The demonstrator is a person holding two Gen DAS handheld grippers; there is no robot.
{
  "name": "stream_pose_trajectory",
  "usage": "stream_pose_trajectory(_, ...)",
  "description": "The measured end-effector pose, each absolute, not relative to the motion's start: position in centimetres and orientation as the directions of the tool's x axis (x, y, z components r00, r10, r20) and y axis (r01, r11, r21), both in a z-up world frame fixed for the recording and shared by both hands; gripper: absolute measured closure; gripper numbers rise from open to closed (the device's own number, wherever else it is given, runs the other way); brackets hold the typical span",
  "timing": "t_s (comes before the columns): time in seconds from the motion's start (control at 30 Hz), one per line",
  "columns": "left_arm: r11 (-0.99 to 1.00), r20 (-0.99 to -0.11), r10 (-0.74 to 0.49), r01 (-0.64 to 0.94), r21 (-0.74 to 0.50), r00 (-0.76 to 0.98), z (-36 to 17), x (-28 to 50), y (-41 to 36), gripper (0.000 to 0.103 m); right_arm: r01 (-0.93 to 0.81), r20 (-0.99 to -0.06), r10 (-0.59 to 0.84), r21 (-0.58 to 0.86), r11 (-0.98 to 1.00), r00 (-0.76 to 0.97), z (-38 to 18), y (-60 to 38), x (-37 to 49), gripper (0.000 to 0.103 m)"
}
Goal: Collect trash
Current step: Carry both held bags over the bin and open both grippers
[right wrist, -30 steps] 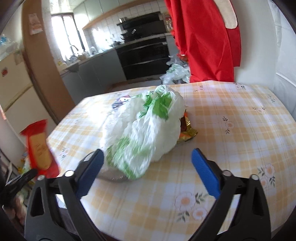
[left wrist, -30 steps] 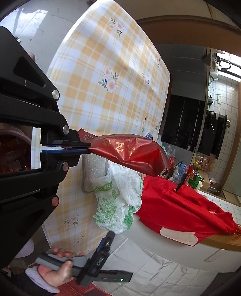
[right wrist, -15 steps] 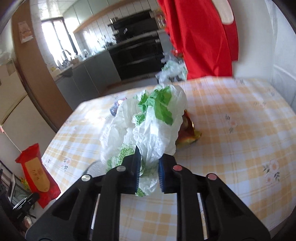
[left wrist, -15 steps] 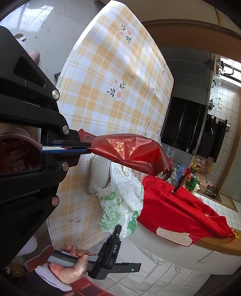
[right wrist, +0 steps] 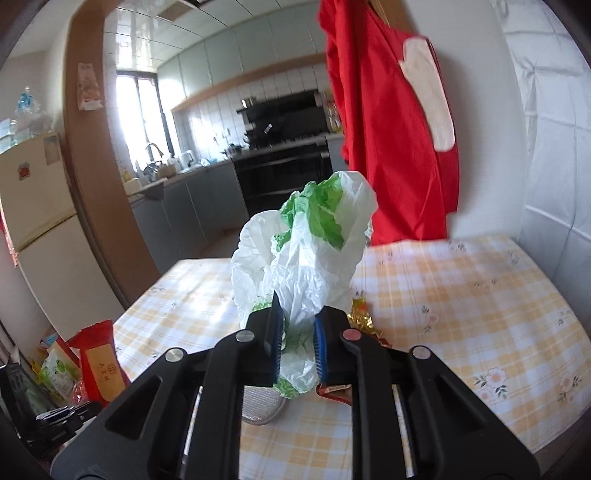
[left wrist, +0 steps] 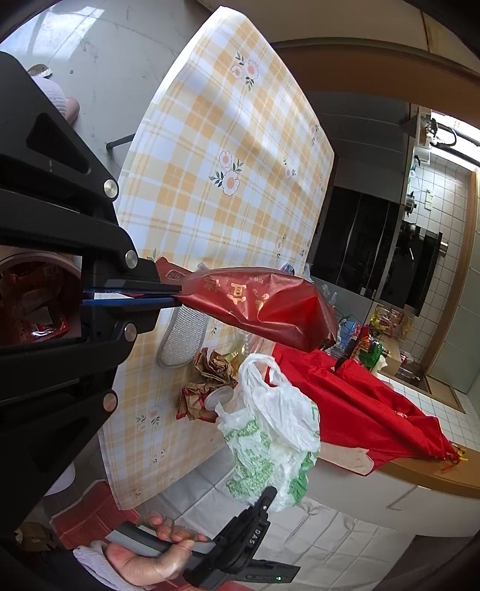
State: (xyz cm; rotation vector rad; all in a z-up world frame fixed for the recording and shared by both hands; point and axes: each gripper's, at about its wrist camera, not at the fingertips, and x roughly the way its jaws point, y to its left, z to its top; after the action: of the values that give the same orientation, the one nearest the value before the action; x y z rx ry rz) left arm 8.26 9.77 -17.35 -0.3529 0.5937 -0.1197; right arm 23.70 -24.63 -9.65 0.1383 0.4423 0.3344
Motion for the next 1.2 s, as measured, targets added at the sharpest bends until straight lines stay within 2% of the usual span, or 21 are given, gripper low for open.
stream_pose_trajectory(0.23, 0.934, -0.505, -0.203, 0.012, -0.356, 0.839, -16.0, 6.5, 9.7, 0.101, -0.365, -0.350, 0.383, 0.120, 0.923, 0.855, -7.7, -24.8, 18.2, 0.086)
stream_pose_trajectory(0.43, 0.936, -0.495, -0.202, 0.018, -0.352, 0.845, -15.4, 4.8, 9.3, 0.101, -0.426, -0.359, 0.418, 0.060, 0.903, 0.834, -7.4, -25.2, 13.0, 0.086)
stream_pose_trajectory(0.87, 0.944, -0.445, -0.201, 0.051, -0.325, 0.873, -12.4, 0.2, 7.7, 0.101, -0.528, -0.459, 0.469, 0.002, 0.850, 0.754, -9.1, -24.3, 5.6, 0.086)
stream_pose_trajectory(1.2, 0.946, -0.456, -0.210, 0.061, -0.320, 0.865, -12.6, 0.0, 7.2, 0.101, -0.578, -0.596, 0.469, 0.011, 0.816, 0.652, -12.6, -22.2, 5.7, 0.086)
